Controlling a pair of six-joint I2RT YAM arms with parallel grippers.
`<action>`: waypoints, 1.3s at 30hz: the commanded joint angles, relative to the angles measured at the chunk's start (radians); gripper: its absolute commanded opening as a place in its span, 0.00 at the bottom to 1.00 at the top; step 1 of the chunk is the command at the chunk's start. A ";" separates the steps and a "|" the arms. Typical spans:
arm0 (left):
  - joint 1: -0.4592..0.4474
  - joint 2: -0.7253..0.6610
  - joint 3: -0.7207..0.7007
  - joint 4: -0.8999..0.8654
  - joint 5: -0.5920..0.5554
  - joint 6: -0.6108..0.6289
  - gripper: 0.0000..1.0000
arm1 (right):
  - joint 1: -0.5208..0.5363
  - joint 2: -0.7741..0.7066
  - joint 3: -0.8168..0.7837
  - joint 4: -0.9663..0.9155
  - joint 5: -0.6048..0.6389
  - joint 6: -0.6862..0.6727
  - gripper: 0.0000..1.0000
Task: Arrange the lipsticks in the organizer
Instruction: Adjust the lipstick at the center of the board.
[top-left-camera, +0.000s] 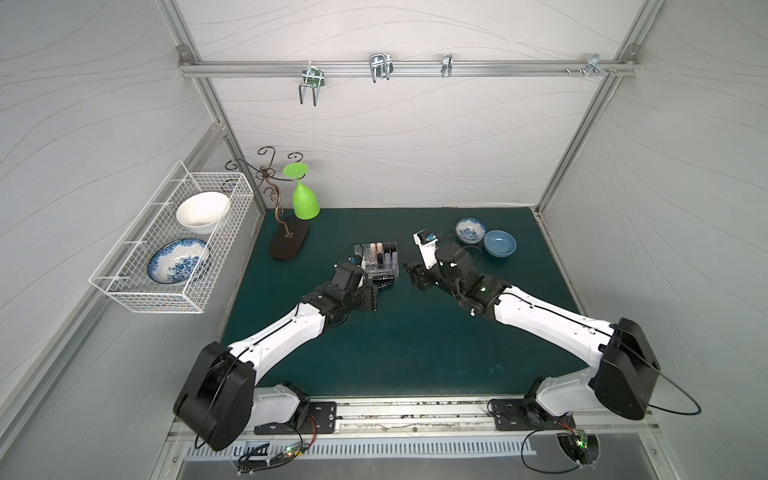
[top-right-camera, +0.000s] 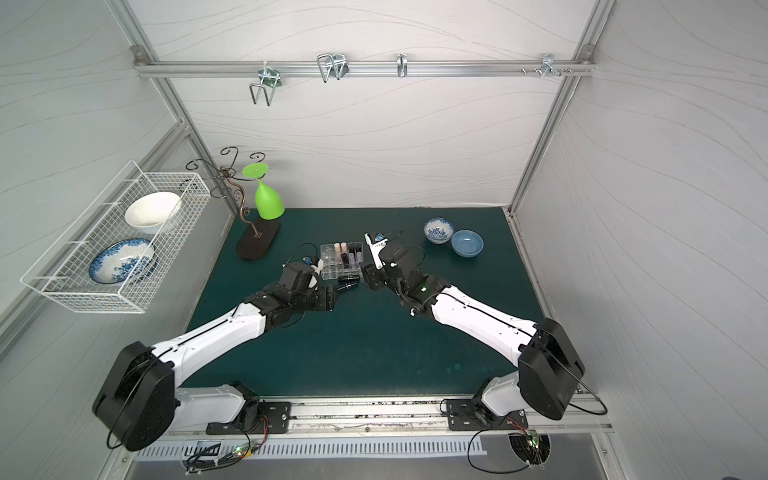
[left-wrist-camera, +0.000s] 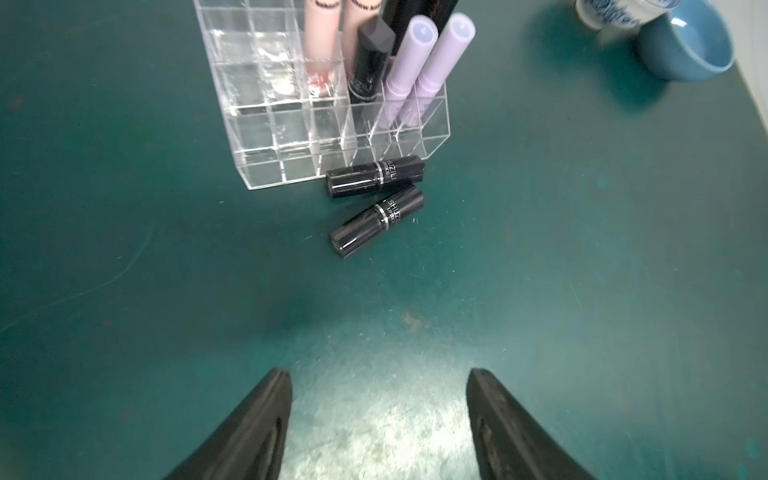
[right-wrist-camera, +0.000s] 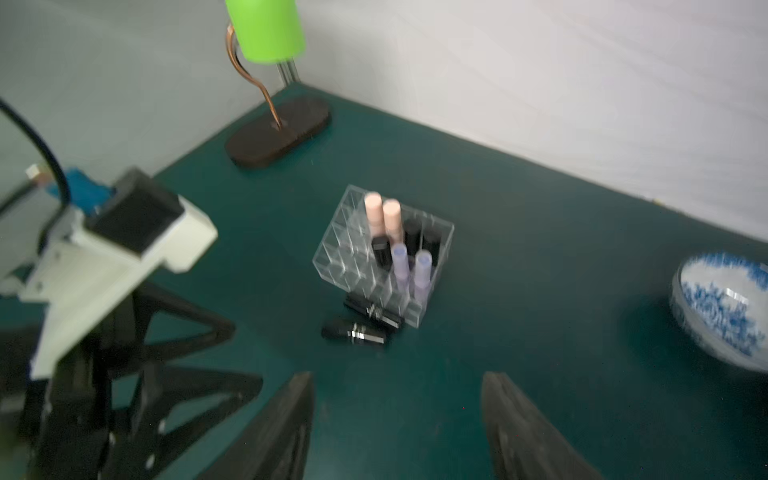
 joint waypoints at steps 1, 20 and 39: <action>0.004 0.057 0.068 -0.008 0.025 0.030 0.73 | -0.011 -0.024 -0.046 -0.070 -0.022 0.077 0.68; -0.020 0.485 0.415 -0.171 -0.087 0.199 0.74 | -0.126 -0.057 -0.105 -0.079 -0.166 0.113 0.64; -0.093 0.607 0.510 -0.253 -0.160 0.249 0.71 | -0.133 -0.059 -0.097 -0.087 -0.198 0.127 0.59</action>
